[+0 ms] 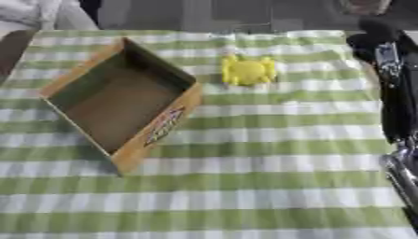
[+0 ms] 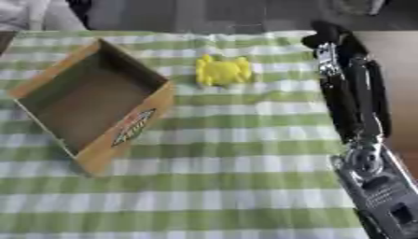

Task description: Pick up objects on the table and place them in the box.

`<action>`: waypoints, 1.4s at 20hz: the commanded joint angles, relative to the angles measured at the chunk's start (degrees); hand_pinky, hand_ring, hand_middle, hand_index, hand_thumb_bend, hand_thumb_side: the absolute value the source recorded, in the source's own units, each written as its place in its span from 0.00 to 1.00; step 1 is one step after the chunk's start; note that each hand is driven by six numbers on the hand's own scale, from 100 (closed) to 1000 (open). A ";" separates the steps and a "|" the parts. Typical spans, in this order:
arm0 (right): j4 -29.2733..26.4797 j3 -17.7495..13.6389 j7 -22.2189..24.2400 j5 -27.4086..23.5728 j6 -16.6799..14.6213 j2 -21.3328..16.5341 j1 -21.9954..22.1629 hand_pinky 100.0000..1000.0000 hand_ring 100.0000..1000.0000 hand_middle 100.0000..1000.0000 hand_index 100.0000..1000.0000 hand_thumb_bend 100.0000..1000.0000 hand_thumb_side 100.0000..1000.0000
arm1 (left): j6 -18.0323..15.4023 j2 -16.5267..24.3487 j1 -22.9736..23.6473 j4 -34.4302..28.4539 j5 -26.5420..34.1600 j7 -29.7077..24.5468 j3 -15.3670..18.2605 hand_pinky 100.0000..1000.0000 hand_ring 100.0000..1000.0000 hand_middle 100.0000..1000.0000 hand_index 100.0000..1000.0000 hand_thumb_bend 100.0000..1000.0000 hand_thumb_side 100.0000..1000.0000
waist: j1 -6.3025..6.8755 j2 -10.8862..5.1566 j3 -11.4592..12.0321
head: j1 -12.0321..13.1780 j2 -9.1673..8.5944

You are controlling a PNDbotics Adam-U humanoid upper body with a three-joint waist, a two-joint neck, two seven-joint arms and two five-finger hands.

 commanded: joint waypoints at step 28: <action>15.71 10.10 65.31 37.25 21.29 -9.51 -46.76 0.81 0.90 0.81 0.94 0.26 0.93 | -0.21 1.29 1.12 -1.09 0.09 -2.20 -0.91 0.65 0.58 0.55 0.66 0.00 0.88 | -0.22 -1.22 2.56 | -2.47 -0.23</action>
